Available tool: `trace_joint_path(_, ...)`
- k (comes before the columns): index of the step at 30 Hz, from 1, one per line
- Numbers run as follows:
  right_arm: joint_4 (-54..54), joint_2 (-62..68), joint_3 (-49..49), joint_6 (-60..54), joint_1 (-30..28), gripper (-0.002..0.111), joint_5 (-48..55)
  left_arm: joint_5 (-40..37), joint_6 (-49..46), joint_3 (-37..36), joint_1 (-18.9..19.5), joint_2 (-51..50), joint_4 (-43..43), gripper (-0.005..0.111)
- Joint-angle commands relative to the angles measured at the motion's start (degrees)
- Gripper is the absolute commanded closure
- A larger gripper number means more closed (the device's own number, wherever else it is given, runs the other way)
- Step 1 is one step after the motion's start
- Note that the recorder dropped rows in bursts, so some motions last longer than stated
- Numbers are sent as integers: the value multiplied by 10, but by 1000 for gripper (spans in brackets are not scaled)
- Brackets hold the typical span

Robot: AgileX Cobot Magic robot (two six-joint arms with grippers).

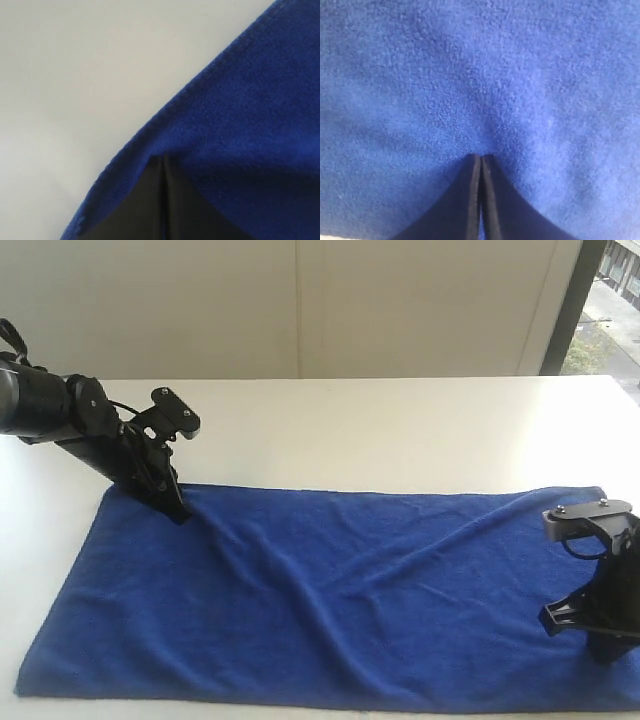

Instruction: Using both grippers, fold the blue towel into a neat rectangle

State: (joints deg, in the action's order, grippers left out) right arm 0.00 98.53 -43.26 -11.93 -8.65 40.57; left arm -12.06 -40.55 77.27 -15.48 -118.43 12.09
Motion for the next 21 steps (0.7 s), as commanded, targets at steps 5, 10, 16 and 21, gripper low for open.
trace_joint_path(5, -47, 13, 14, 18, -4, 108, 45, -54, -1, -6, 11, -16, -5, 107)
trace_joint_path(10, -44, -60, 10, 18, -4, 108, 13, -47, -1, -5, 11, 21, 18, 107)
trace_joint_path(16, -39, -127, -28, 10, -4, 108, -25, -92, -1, -5, 11, 118, 40, 107)
trace_joint_path(21, -38, -87, -129, -6, -30, 108, -64, -309, -1, -21, 11, 174, 43, 107)
